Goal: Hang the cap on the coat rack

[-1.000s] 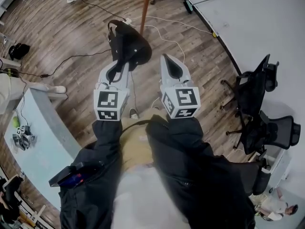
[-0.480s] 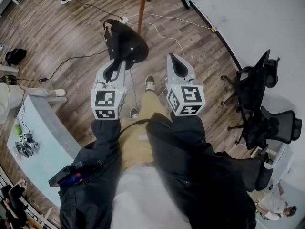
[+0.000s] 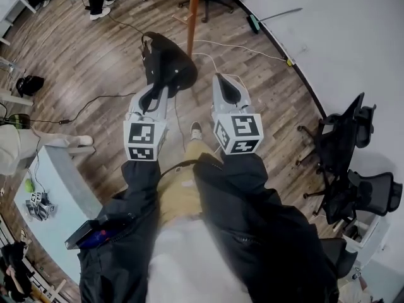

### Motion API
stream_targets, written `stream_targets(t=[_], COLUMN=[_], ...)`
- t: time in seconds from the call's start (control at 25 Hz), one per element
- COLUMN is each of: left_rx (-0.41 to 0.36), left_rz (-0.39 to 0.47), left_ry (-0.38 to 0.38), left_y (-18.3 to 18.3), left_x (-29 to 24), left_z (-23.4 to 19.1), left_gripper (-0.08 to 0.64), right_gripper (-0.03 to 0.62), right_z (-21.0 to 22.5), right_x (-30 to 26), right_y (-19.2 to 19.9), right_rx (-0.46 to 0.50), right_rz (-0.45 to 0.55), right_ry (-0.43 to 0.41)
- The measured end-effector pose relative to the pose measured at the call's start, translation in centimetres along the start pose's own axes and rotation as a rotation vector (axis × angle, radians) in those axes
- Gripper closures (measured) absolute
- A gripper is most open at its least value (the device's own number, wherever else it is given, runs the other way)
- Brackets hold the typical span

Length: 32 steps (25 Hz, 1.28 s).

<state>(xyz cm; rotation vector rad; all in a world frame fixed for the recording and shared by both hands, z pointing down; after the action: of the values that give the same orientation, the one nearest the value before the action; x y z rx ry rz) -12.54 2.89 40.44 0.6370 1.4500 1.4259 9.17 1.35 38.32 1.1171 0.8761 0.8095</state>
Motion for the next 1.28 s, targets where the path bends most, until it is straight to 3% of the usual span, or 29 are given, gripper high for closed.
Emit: stream_targets(t=[0.24,0.68,1.04,1.28], left_rx=[-0.005,-0.083,-0.13,-0.153], left_rz=[-0.026,-0.172,-0.246,-0.288], left_ry=[-0.005,0.023,0.094,0.194], left_y=[-2.5,-1.6,0.5,2.4], left_x=[-6.1,-13.7,-16.8,-18.8], left_z=[-0.9,-2.3,-2.7,-3.8], left_gripper=[0.518,0.518,0.518,0.518], right_gripper=[0.597,0.595,0.595,0.595], right_z=[3.6,8.4,8.9,7.3], right_x=[-5.4,-11.3,-14.5,-15.9], right_y=[-2.6,-3.0,-2.0,-1.7], right_rx=[-0.011,-0.038,-0.043,-0.037], right_rz=[0.018,-0.034,-0.094,-0.108], right_ry=[-0.068,-0.131,-0.124,-0.079])
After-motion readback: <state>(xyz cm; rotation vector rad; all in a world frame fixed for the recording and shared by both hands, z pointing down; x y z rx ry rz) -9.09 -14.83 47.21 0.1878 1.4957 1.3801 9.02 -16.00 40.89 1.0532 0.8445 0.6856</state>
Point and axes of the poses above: the fingertips, and each gripper's own axes: x backward along the fingers, z to its right, y out of its underside, the point moved 10 cm from there along x, backward along the fingers, and after that the axes turned 7 degrees about -x, right-handed, at the moved point
